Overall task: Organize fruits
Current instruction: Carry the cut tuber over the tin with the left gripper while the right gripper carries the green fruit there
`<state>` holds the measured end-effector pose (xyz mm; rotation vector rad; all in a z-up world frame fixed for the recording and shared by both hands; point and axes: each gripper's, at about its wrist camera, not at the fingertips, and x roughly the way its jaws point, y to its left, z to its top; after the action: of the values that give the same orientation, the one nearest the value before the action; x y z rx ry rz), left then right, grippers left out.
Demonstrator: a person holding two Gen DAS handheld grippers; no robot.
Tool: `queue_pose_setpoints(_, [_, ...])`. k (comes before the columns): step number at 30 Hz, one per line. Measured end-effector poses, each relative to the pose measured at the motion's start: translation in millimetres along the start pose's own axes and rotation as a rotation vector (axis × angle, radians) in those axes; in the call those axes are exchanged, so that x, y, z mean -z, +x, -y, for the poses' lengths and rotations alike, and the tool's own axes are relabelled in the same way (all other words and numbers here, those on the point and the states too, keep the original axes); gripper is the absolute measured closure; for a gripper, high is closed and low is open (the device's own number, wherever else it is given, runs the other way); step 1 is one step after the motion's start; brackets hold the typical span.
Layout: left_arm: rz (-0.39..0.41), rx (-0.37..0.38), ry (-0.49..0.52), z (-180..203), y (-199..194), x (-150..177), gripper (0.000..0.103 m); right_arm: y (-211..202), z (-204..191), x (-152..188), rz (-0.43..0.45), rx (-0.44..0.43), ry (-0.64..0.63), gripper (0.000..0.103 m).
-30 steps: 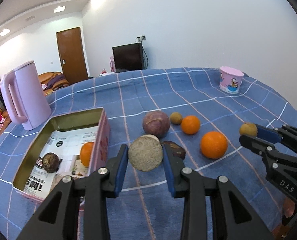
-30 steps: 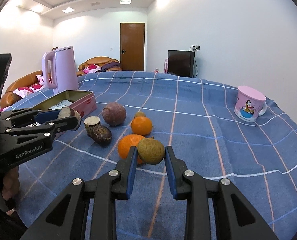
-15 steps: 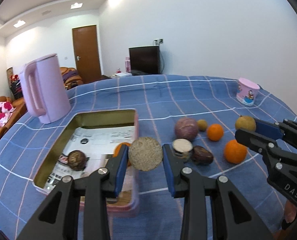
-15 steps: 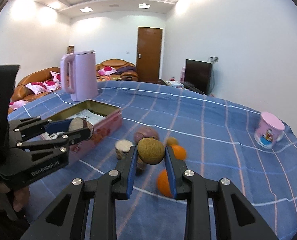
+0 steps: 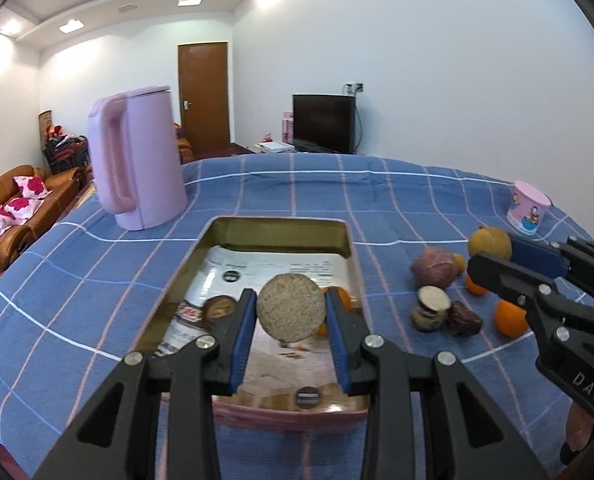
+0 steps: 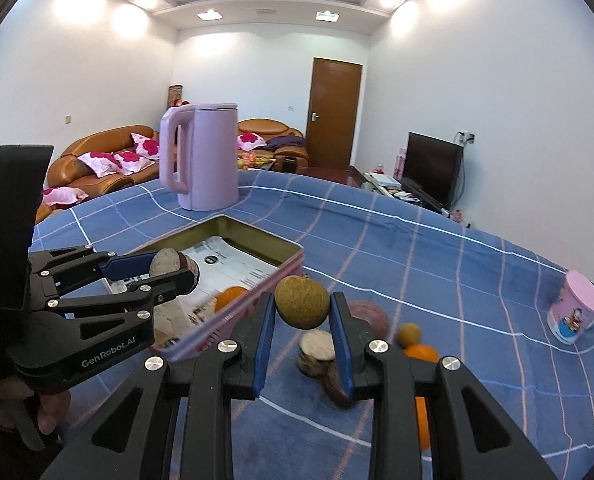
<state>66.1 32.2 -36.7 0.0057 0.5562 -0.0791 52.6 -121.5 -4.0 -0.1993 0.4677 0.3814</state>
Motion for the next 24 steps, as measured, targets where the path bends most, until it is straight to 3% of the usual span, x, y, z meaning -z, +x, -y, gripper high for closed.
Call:
queue_pose_setpoints(12, [-0.035,-0.054,-0.058,-36.6,10.0,3.9,0.067,31.8,-35.5,-13.0,-0.025,-0.090,-0.032,0.073])
queue_pose_setpoints(24, [-0.065,-0.068,-0.078,-51.8,18.3,10.1,0.067,64.5,-59.3,-8.1,-0.106,-0.151,-0.043,0.073])
